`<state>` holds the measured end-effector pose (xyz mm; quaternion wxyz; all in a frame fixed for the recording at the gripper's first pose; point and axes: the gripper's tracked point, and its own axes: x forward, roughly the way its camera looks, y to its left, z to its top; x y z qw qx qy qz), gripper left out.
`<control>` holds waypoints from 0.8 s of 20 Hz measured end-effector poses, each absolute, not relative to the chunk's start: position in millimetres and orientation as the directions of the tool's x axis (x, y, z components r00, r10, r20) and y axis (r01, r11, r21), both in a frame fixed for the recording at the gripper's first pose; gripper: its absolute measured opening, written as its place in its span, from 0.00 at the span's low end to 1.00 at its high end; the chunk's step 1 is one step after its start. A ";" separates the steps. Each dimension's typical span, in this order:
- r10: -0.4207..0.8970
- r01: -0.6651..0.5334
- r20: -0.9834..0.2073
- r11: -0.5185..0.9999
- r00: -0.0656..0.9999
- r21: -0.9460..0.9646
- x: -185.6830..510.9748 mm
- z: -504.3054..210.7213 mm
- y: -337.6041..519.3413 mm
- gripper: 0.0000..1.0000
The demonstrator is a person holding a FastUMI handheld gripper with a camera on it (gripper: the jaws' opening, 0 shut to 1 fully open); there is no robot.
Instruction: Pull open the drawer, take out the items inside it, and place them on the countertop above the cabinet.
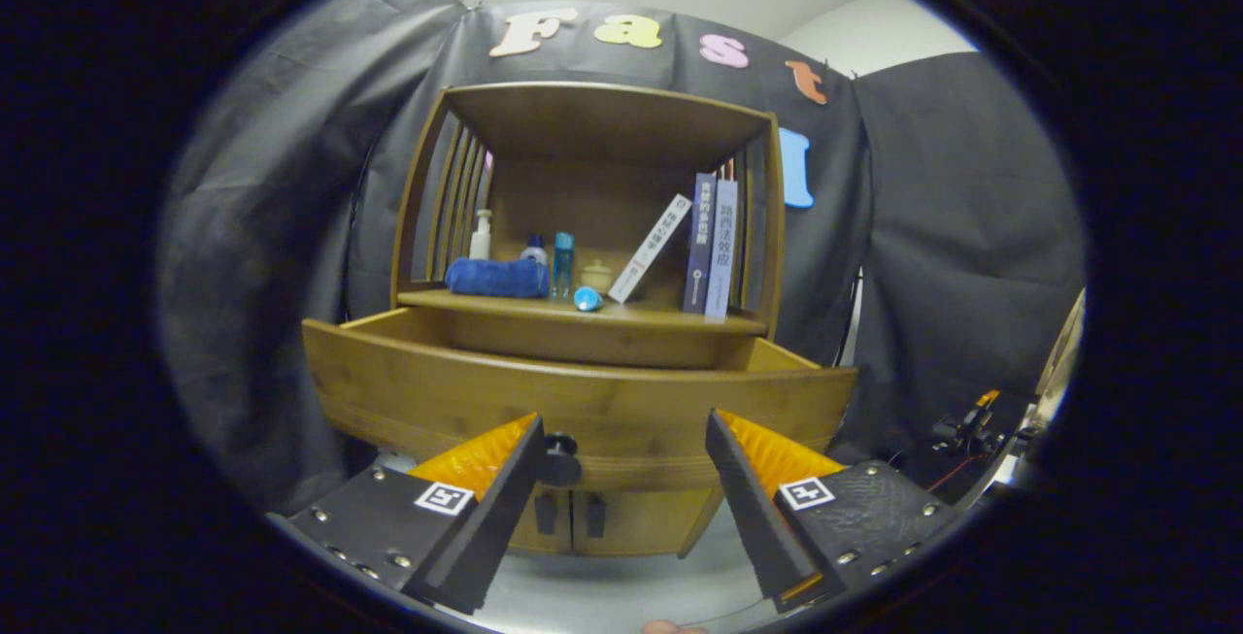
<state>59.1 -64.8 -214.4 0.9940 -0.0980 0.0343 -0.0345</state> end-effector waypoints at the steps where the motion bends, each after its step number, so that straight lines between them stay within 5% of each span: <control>1: -0.080 0.066 -0.069 0.982 0.994 -0.175 58.8 -216.5 -66.8 0.99; 16: -0.029 0.018 -0.162 0.997 0.986 -0.071 90.7 -250.5 -49.8 0.98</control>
